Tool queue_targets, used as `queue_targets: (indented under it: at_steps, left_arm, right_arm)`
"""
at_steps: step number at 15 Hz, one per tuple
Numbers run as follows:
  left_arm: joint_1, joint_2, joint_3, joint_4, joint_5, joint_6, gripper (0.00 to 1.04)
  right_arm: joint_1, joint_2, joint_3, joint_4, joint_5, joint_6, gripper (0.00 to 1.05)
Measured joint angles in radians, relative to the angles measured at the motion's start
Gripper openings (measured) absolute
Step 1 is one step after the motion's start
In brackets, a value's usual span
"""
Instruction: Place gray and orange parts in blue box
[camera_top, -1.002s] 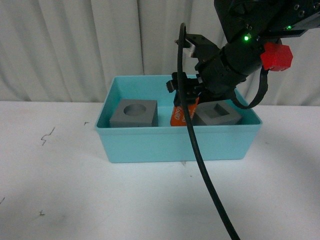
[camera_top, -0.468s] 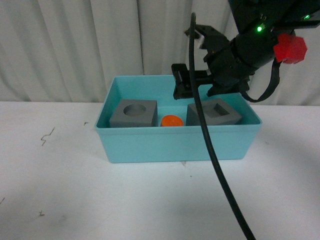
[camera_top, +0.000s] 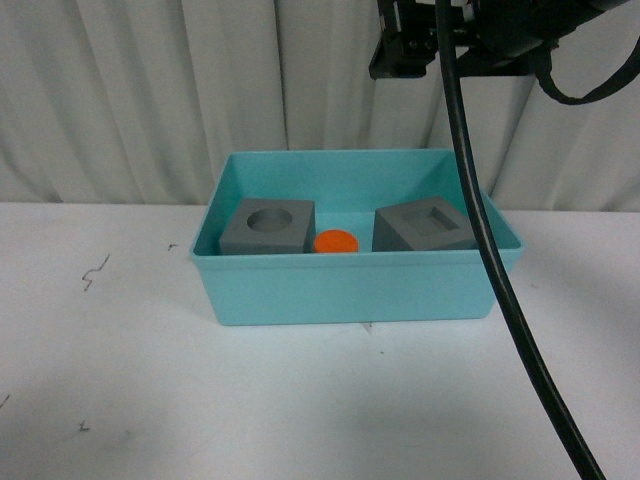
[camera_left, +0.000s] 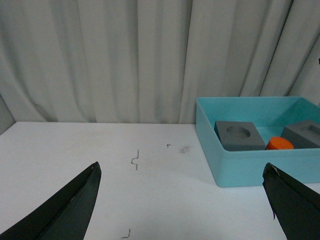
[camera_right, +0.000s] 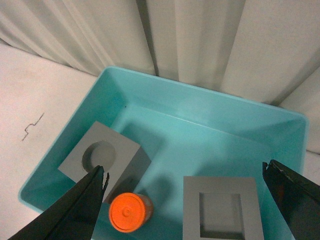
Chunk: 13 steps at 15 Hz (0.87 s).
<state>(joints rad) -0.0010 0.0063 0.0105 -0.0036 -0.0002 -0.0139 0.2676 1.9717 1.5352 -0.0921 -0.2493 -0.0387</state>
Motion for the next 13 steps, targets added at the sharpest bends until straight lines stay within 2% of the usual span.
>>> queue_targets:
  at_steps: [1, 2, 3, 4, 6, 8, 13]
  left_arm:
    - [0.0, 0.0, 0.0, 0.0, 0.0, 0.0, 0.98]
    - [0.0, 0.0, 0.0, 0.0, 0.0, 0.0, 0.98]
    - [0.0, 0.0, 0.0, 0.0, 0.0, 0.0, 0.98]
    - [0.0, 0.0, 0.0, 0.0, 0.0, 0.0, 0.98]
    - [0.0, 0.0, 0.0, 0.0, 0.0, 0.0, 0.98]
    - [0.0, 0.0, 0.0, 0.0, 0.0, 0.0, 0.98]
    - [0.0, 0.0, 0.0, 0.0, 0.0, 0.0, 0.98]
  right_arm:
    - [0.001, -0.027, -0.021, 0.021, -0.001, -0.006, 0.98]
    - [0.015, -0.076, -0.141, 0.299, 0.158, 0.003, 0.9]
    - [0.018, -0.15, -0.291, 0.506, 0.323, 0.01, 0.79]
    - [-0.069, -0.413, -0.67, 0.829, 0.45, 0.02, 0.48]
    - [-0.117, -0.563, -0.879, 0.901, 0.431, 0.023, 0.24]
    - [-0.121, -0.62, -1.035, 0.932, 0.381, 0.022, 0.01]
    - [-0.185, -0.835, -1.275, 0.96, 0.33, 0.024, 0.02]
